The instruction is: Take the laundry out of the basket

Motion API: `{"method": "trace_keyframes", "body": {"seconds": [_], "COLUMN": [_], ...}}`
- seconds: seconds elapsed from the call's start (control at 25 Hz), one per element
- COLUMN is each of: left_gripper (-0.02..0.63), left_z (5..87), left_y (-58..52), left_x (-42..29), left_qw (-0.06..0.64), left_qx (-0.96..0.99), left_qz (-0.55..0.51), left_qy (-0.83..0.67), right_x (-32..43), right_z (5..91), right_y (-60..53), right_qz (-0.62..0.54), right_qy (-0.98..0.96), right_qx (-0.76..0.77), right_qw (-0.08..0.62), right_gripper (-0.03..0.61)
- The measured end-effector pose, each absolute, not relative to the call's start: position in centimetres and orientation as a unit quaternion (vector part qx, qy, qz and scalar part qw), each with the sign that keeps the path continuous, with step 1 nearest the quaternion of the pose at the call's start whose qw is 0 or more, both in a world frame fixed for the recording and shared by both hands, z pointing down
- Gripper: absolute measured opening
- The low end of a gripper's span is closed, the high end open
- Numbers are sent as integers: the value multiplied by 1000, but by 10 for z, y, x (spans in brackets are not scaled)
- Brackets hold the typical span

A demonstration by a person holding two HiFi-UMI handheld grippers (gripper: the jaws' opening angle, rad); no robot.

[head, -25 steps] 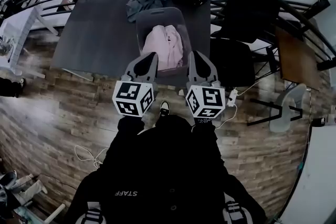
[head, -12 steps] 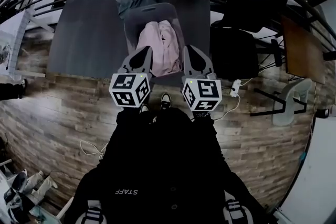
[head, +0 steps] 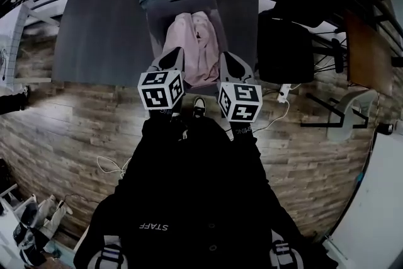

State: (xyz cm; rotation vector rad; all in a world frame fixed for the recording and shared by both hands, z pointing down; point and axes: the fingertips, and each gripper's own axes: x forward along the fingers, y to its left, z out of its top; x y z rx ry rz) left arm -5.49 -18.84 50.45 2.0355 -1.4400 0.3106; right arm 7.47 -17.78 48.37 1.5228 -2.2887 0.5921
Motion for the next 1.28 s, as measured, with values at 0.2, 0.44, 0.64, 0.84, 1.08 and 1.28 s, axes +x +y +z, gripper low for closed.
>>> {"method": "trace_keyframes", "body": {"seconds": [0.2,0.44,0.64,0.84,1.08,1.28], "left_gripper": [0,0,0,103,246,357], "left_z": [544,582,612,639,672,695], "left_y": [-211,-228,-242,-250,-257,-261], "left_x": [-55,-52,-54,-54,-55,-59], "left_qw": [356,378,398,424,447,460], "left_qx": [749,731,714,701,685,673], "left_qz": [126,164,179,177,202,217], "left_qy": [-544,-544,-548,-545,-538,-537], "right_x": [81,92,92,93,100,104], "right_z": [507,525,538,542,547,558], "right_y": [-199,-223,-240,-254,-272,-279], "right_qz": [221,233,238,241,243,252], "right_qy": [-788,-777,-778,-781,-781,-778], "right_qx": [541,546,537,533,533,532], "right_qw": [194,209,224,221,217,220], "right_gripper": [14,14,14,15,15,15]}}
